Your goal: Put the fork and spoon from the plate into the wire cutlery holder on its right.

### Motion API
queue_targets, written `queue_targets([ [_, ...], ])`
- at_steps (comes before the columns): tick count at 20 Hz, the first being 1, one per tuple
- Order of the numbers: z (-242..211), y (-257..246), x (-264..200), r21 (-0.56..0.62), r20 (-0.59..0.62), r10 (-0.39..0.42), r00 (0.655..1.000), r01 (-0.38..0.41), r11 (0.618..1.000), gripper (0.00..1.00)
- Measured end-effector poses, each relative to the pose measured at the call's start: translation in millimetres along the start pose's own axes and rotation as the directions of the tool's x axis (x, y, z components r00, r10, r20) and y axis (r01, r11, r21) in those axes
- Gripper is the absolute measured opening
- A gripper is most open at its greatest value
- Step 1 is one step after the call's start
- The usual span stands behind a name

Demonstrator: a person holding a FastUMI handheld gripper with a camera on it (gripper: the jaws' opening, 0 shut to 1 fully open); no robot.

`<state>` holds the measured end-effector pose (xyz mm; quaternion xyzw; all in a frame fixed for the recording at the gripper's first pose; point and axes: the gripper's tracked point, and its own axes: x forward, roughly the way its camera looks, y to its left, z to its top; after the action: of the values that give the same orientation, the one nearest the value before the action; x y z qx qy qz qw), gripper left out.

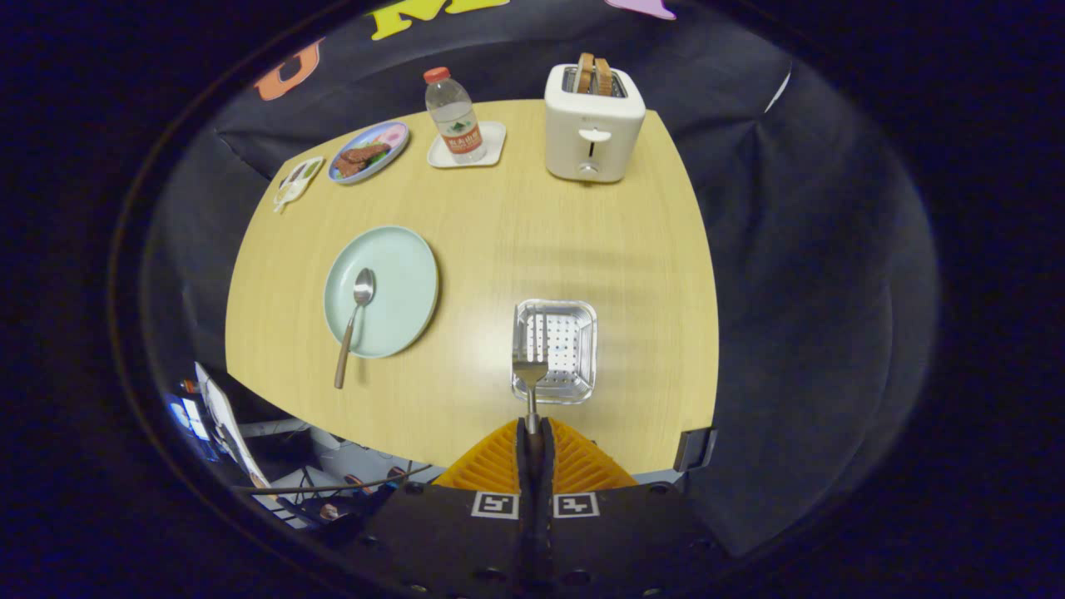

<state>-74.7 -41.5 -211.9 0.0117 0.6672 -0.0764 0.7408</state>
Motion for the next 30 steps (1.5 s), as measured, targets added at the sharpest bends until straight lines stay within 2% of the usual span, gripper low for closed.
queue_targets([
  [9, 1, -16, 33, 0.104, -0.121, 0.032, 0.992, -0.019, 0.994, 0.01],
  [13, 10, -17, 41, 0.143, -0.112, 0.056, 0.992, -0.040, 0.989, 0.07],
  [14, 13, -17, 42, 0.148, -0.103, 0.060, 0.993, -0.045, 0.988, 0.13],
  [15, 15, -15, 39, 0.151, -0.089, 0.066, 0.994, -0.052, 0.987, 0.13],
  [16, 17, -15, 39, 0.152, -0.072, 0.065, 0.995, -0.054, 0.987, 0.23],
  [17, 23, -13, 37, 0.148, -0.042, 0.066, 0.997, -0.059, 0.987, 0.28],
  [20, 42, -12, 21, 0.107, 0.082, 0.039, 0.996, -0.047, 0.993, 0.58],
  [23, 64, 3, -2, 0.048, 0.248, 0.025, 0.968, -0.038, 0.998, 0.88],
  [27, 83, 57, -27, -0.063, 0.458, 0.059, 0.887, -0.034, 0.997, 0.97],
  [30, 76, 115, -18, -0.104, 0.485, 0.109, 0.868, -0.066, 0.992, 0.97],
])
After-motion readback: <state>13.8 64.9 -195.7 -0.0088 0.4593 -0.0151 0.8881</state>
